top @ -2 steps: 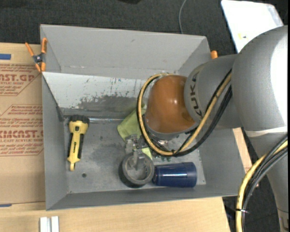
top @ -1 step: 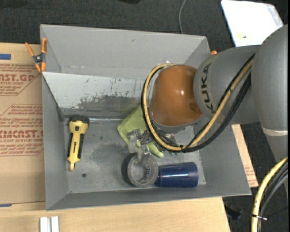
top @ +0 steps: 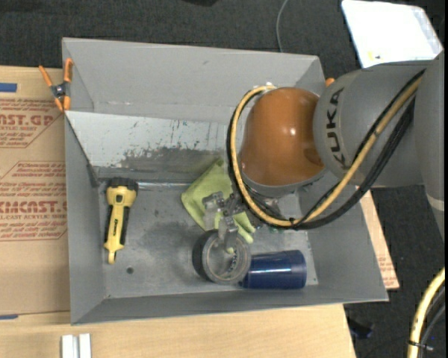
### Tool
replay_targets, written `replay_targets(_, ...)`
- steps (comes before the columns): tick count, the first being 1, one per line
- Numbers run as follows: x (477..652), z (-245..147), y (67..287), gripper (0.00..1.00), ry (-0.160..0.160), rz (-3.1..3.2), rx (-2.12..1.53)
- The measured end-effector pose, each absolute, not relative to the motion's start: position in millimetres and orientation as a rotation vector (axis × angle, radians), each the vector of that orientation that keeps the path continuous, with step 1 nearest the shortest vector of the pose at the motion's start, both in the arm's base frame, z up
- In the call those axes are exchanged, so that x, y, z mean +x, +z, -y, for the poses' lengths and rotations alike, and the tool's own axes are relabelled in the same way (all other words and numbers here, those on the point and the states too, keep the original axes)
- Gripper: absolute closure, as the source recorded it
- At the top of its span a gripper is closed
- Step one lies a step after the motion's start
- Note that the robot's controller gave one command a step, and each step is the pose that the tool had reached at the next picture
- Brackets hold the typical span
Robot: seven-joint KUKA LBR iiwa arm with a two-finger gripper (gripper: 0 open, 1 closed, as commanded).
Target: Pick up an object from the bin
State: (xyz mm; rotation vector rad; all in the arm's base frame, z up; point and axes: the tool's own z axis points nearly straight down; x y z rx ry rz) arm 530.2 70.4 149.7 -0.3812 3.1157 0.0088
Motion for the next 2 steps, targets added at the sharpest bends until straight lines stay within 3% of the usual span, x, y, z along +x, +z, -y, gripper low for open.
replay_targets(1, 534.6, -80.3, 214.4, 1.0, 0.007, -3.102, -0.489)
replay_targets(2, 538.0, -86.7, 169.0, 1.0, 0.008, -3.082, -0.566)
